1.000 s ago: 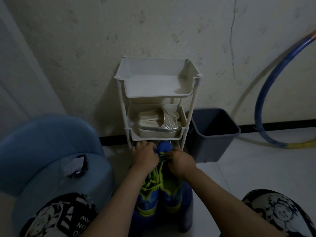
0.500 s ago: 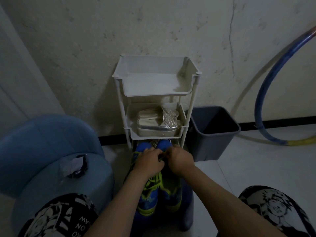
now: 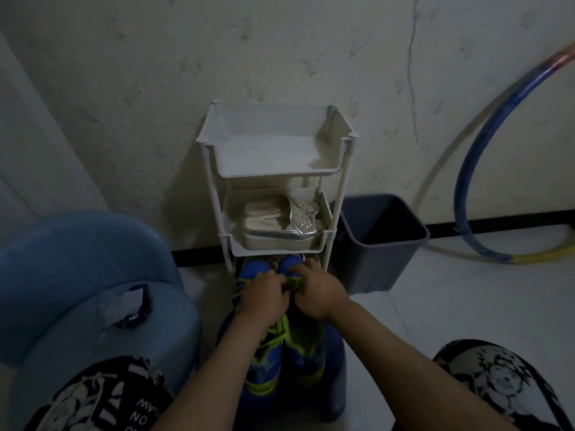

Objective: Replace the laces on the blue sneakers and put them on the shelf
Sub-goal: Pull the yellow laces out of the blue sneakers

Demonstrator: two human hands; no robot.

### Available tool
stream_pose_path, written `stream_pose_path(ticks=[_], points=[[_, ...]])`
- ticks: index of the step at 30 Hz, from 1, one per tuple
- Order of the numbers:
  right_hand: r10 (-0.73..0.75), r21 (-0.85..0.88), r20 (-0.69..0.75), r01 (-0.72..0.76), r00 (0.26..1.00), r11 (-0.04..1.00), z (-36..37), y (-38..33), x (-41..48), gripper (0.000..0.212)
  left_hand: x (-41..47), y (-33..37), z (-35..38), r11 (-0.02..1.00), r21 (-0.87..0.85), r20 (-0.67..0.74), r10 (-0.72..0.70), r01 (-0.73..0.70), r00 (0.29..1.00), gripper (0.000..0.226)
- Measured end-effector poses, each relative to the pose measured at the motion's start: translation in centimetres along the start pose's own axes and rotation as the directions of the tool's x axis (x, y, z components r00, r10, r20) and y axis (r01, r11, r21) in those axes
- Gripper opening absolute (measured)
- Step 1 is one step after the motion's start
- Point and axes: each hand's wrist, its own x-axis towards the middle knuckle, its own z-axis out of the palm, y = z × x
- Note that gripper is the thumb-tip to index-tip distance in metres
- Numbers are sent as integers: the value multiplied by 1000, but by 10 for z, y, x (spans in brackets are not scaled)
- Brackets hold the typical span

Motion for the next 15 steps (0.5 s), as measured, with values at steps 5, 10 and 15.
stream_pose_path(ticks=[5,10,15], points=[[-16,-206,-38,8,999,979,0,4,3,27,-1,-1,2,1000,-21,2,-6,6,1000,25],[177,44,-190,-172,966,984,-11,4,5,18,0,-3,2,998,-56,1,-2,2,1000,24],[427,307,-330,-332,842,892,-31,10,4,24,-1,-2,3,997,-81,-15,-7,6,1000,22]])
